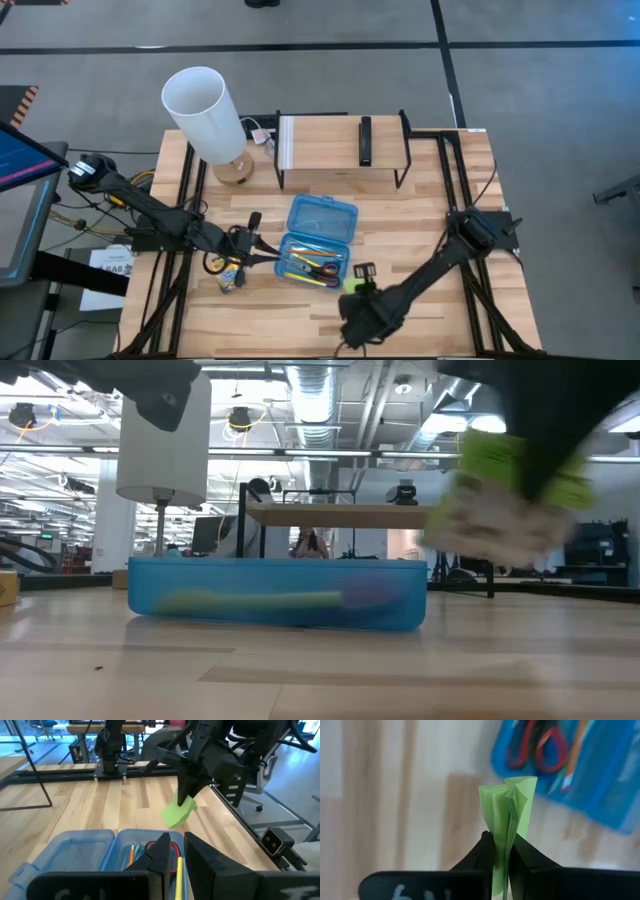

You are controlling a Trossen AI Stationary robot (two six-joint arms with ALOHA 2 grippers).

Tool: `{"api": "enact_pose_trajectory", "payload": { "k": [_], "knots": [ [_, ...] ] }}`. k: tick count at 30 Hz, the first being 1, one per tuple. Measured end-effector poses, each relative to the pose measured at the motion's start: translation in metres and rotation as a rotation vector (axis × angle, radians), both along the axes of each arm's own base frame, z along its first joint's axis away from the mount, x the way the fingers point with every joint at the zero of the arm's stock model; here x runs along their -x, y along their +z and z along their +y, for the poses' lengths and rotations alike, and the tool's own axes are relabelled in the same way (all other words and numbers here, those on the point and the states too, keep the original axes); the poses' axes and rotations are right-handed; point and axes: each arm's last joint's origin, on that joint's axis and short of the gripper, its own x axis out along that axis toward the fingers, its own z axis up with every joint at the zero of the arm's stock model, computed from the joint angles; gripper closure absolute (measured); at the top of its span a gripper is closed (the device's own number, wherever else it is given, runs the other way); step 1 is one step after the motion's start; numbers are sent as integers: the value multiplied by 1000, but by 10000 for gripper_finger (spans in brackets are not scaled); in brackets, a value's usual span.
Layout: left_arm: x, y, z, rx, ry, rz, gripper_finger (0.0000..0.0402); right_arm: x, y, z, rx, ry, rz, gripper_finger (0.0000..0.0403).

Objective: Pack school essentials
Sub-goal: Put the light green sticky notes into the blue supply box, then put the yellow crayon box into the blue supply box

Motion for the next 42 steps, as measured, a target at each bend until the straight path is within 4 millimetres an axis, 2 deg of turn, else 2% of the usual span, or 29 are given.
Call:
{"api": "enact_pose_trajectory", "payload": {
  "k": [4,10,14,18,21,28,31,36,42],
  "knots": [
    [3,3,0,13,0,-7,361,-22,10,-20,24,22,-70,359],
    [6,3,-4,2,-3,-13,361,-57,10,-50,-7,69,-161,359],
    [6,2,-5,-1,0,-1,361,-69,4,-68,-81,61,-150,351],
    [6,1,-4,-4,7,9,361,-74,2,-77,-130,39,-140,330],
    [6,1,-4,-5,13,9,361,-74,2,-78,-148,40,-134,297],
    [6,1,-4,-1,17,14,361,-75,3,-76,-163,34,-154,192],
    [7,0,-4,9,21,28,361,-75,3,-75,-164,38,-155,163],
    [19,1,-2,61,19,95,361,-82,6,-68,-197,77,-246,157],
    [50,-1,-6,140,87,210,361,-99,16,-64,-307,186,-395,172]
  ]
}}
